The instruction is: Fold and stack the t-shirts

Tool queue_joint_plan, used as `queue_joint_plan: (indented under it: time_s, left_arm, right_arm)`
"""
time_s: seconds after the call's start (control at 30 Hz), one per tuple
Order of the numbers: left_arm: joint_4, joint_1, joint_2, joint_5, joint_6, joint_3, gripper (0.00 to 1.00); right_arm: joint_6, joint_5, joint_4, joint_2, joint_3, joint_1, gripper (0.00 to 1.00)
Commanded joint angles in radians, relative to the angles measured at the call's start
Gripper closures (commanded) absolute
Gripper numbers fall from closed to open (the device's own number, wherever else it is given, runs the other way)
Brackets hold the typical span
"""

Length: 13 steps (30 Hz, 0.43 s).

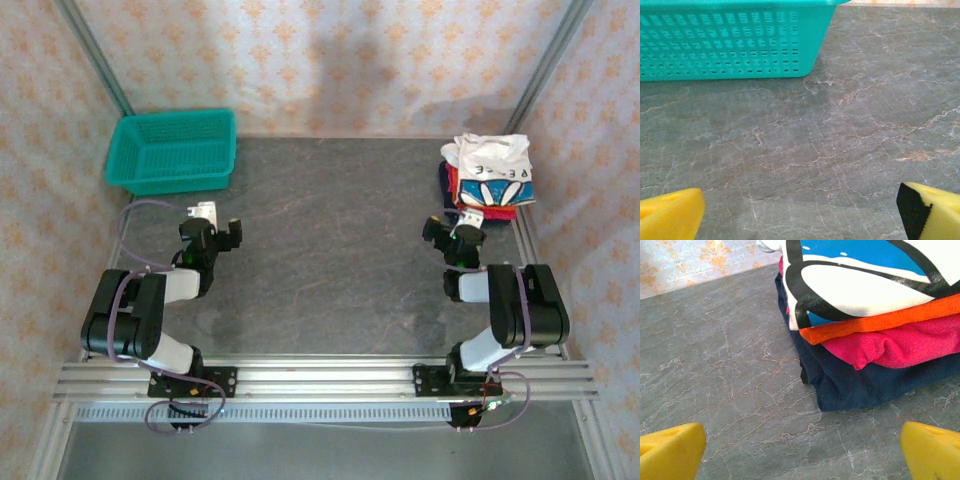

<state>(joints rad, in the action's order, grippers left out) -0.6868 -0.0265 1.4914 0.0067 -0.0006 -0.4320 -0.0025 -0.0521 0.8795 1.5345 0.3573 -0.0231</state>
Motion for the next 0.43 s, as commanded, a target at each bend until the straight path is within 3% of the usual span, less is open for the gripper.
queue_joint_plan:
  time_s: [0.0,0.4]
  left_arm:
    - [-0.041,-0.003,0.004,-0.036,0.019,-0.001,0.0]
    - [-0.042,-0.003,0.004,-0.034,0.018,-0.001,0.0]
  right_arm:
    - [-0.013,0.0,0.013,0.006,0.022,0.0,0.01]
    - [-0.01,0.027,0.026,0.003,0.01,0.007,0.01]
